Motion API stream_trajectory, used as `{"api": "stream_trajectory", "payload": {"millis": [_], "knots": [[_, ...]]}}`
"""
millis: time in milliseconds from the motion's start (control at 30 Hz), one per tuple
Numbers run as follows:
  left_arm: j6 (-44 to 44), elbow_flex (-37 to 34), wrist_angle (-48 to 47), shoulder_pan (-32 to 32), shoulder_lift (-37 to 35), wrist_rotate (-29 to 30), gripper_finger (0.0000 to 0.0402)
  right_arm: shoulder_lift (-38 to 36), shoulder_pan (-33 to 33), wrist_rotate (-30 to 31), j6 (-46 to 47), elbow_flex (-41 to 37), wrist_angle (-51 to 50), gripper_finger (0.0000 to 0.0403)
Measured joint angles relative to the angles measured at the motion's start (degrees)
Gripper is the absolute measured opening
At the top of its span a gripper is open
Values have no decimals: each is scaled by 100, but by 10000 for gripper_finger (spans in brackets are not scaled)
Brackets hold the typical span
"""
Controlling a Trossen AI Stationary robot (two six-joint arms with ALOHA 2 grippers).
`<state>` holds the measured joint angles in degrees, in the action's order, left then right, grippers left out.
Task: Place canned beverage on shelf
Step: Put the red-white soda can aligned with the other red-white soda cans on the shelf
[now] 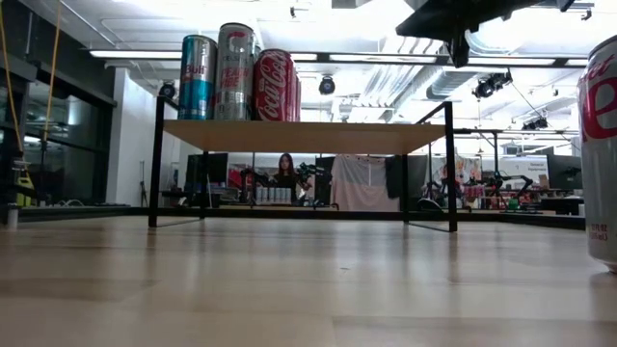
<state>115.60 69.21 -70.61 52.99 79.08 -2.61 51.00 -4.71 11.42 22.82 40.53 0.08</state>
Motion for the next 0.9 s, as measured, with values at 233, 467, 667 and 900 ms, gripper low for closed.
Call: {"api": "stream_trajectory", "payload": {"millis": [233, 467, 667, 900], "knots": [[187, 2, 90, 44, 504, 13, 307, 0, 0, -12, -82, 0, -33, 0], [-121, 31, -203, 44, 841, -74, 307, 0, 0, -35, -94, 1, -56, 0], [-80, -4, -489, 20, 850, -151, 307, 0, 0, -33, -87, 0, -96, 0], [-34, -4, -435, 15, 617, 59, 307, 0, -13, -30, -86, 0, -116, 0]]}}
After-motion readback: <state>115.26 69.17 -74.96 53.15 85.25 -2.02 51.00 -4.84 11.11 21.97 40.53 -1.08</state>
